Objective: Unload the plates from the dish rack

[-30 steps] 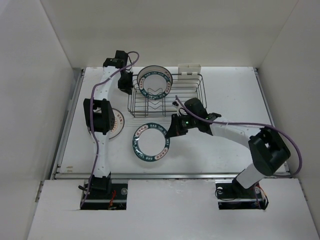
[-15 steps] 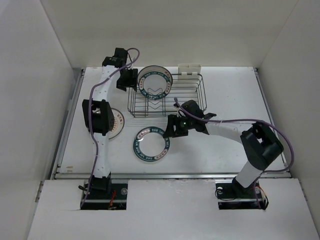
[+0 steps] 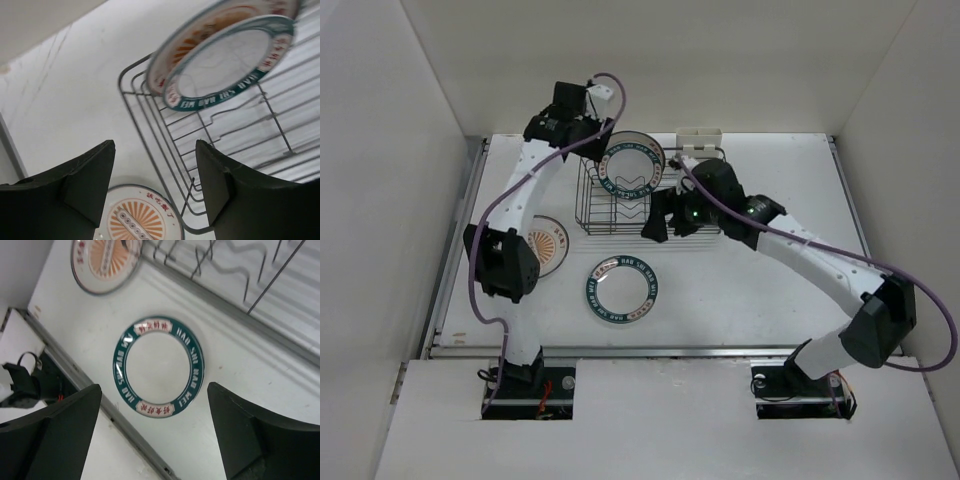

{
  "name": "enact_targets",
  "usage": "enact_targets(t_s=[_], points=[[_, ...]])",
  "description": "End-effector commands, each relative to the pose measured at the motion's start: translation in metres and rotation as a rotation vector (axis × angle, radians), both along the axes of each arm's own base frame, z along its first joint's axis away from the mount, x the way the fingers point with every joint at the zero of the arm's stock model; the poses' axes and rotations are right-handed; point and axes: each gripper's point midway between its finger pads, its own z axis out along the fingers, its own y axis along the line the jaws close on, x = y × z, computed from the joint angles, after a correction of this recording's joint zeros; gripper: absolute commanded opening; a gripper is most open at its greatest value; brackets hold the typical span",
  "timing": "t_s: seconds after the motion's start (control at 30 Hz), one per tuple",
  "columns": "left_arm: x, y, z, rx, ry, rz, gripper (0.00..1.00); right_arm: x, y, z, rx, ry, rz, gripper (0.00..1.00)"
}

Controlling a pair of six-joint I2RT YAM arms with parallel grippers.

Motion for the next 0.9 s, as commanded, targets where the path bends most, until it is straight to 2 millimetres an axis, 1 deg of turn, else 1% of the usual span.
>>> enact_targets(t_s=[0.0, 0.03, 0.07, 0.1, 0.13, 0.17, 0.23, 0.27, 0.3, 0.4, 0.43, 0.47, 0.5, 0.53, 0.57, 0.6, 0.63, 0.67, 0.7, 0.73, 0.77, 0.8, 0.83, 0.87], points=[[-0.001, -0.046, 0.028, 0.146, -0.2, -0.265, 0.62, 0.031, -0.026, 0.06, -0.025, -0.181, -0.1, 0.93], [-0.005, -0.055, 0.021, 0.17, -0.193, -0.319, 0.6, 0.038, -0.03, 0.069, -0.024, -0.207, -0.116, 0.93], [-0.008, -0.069, 0.016, 0.222, -0.202, -0.394, 0.58, 0.05, -0.039, 0.068, -0.044, -0.212, -0.143, 0.93], [-0.009, -0.075, 0.007, 0.25, -0.187, -0.43, 0.58, 0.054, -0.043, 0.072, -0.04, -0.219, -0.156, 0.93], [-0.003, -0.082, 0.015, 0.261, -0.215, -0.45, 0.57, 0.059, -0.045, 0.071, -0.042, -0.217, -0.167, 0.93], [0.0, -0.088, -0.005, 0.289, -0.171, -0.484, 0.57, 0.064, -0.05, 0.073, -0.038, -0.224, -0.183, 0.93], [0.008, -0.092, -0.011, 0.303, -0.146, -0.497, 0.55, 0.065, -0.054, 0.063, -0.053, -0.206, -0.19, 0.93], [0.017, -0.094, 0.008, 0.302, -0.185, -0.483, 0.55, 0.062, -0.056, 0.063, -0.052, -0.207, -0.19, 0.93], [0.024, -0.098, -0.01, 0.309, -0.151, -0.489, 0.55, 0.063, -0.06, 0.057, -0.063, -0.195, -0.198, 0.93], [0.034, -0.096, -0.012, 0.337, -0.165, -0.469, 0.55, 0.053, -0.065, 0.051, -0.057, -0.194, -0.191, 0.93], [0.039, -0.098, -0.011, 0.332, -0.188, -0.464, 0.55, 0.051, -0.07, 0.042, -0.069, -0.179, -0.199, 0.93], [0.042, -0.096, -0.022, 0.354, -0.175, -0.461, 0.55, 0.048, -0.072, 0.044, -0.066, -0.184, -0.199, 0.93], [0.044, -0.094, -0.02, 0.366, -0.186, -0.458, 0.55, 0.047, -0.073, 0.039, -0.072, -0.175, -0.198, 0.93], [0.045, -0.095, -0.026, 0.368, -0.176, -0.46, 0.55, 0.045, -0.074, 0.042, -0.064, -0.186, -0.199, 0.93], [0.045, -0.098, -0.033, 0.378, -0.165, -0.463, 0.55, 0.042, -0.076, 0.039, -0.067, -0.181, -0.199, 0.93], [0.048, -0.098, -0.03, 0.381, -0.18, -0.453, 0.55, 0.041, -0.076, 0.035, -0.067, -0.167, -0.204, 0.93], [0.052, -0.095, -0.036, 0.398, -0.175, -0.435, 0.55, 0.042, -0.075, 0.037, -0.062, -0.174, -0.205, 0.93], [0.053, -0.096, -0.034, 0.396, -0.184, -0.433, 0.55, 0.038, -0.076, 0.035, -0.059, -0.169, -0.197, 0.93], [0.054, -0.096, -0.04, 0.399, -0.174, -0.435, 0.55, 0.037, -0.076, 0.031, -0.065, -0.161, -0.196, 0.93], [0.054, -0.096, -0.04, 0.399, -0.174, -0.435, 0.55, 0.037, -0.076, 0.031, -0.06, -0.154, -0.202, 0.93], [0.052, -0.095, -0.042, 0.402, -0.162, -0.438, 0.54, 0.036, -0.077, 0.027, -0.065, -0.147, -0.202, 0.93], [0.05, -0.097, -0.051, 0.399, -0.139, -0.452, 0.51, 0.037, -0.076, 0.028, -0.06, -0.154, -0.202, 0.93], [0.049, -0.096, -0.049, 0.399, -0.135, -0.453, 0.48, 0.036, -0.076, 0.024, -0.065, -0.147, -0.202, 0.93], [0.047, -0.098, -0.056, 0.394, -0.116, -0.467, 0.46, 0.036, -0.076, 0.024, -0.065, -0.146, -0.202, 0.93]])
